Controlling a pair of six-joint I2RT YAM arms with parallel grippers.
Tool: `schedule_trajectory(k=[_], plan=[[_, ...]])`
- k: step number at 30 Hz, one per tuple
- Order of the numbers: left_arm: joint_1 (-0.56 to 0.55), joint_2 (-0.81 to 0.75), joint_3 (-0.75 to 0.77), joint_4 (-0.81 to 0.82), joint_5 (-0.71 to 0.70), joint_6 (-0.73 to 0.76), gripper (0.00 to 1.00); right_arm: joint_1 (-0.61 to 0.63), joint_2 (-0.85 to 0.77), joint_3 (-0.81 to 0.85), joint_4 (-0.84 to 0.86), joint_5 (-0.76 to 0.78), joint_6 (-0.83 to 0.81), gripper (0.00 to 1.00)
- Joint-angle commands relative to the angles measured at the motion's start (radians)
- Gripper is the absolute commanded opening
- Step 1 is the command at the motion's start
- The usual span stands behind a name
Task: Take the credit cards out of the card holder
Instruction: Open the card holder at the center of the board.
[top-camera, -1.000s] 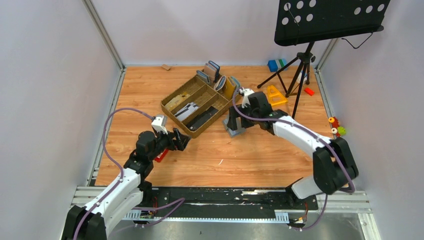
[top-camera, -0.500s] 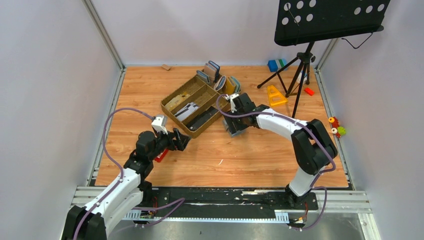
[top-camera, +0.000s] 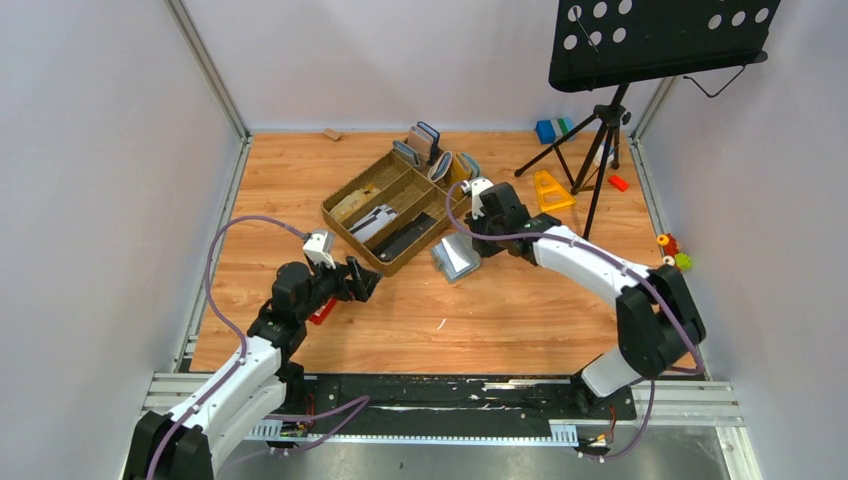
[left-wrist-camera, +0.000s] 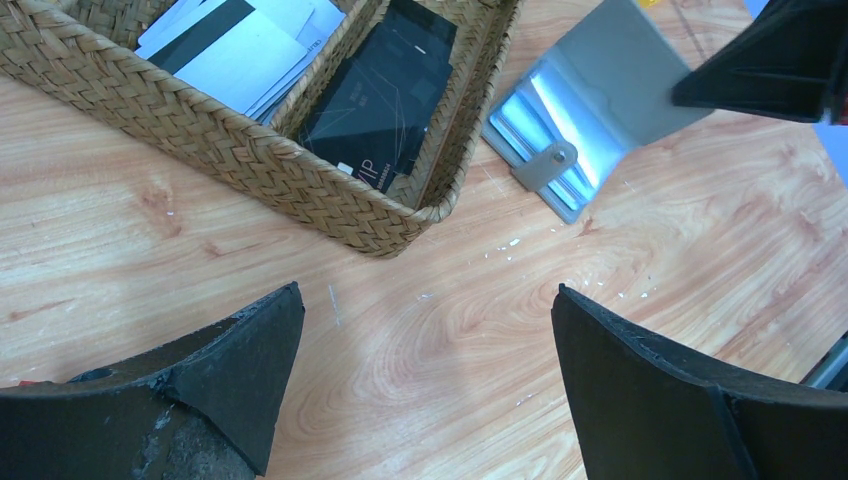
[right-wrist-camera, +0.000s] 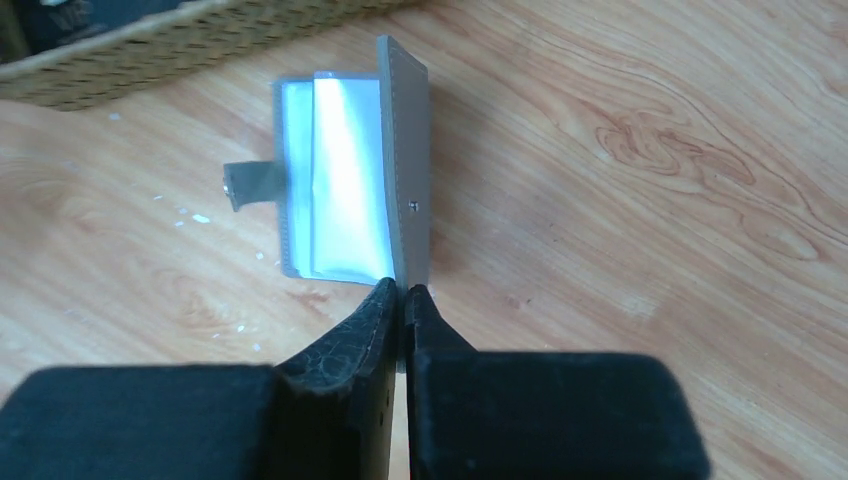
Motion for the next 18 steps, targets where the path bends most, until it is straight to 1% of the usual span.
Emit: schedule_trajectory(k=[1, 8, 12, 18], plan=[[-0.003, -0.006, 0.034, 0.03, 0.012, 0.01, 1.0, 0.002, -0.145, -0.053, 0.059, -0.078, 0.031, 0.04], [-0.003, 0.006, 0.026, 0.076, 0.066, -0.001, 1.0, 0.001, -0.316, -0.155, 0.112, -0.144, 0.092, 0.02], [-0.003, 0.014, 0.017, 0.125, 0.12, -0.014, 1.0, 0.001, -0.354, -0.177, 0.137, -0.192, 0.136, 0.0], [-0.004, 0.046, 0.0, 0.22, 0.188, -0.063, 1.0, 0.0, -0.383, -0.208, 0.203, -0.224, 0.201, 0.0]])
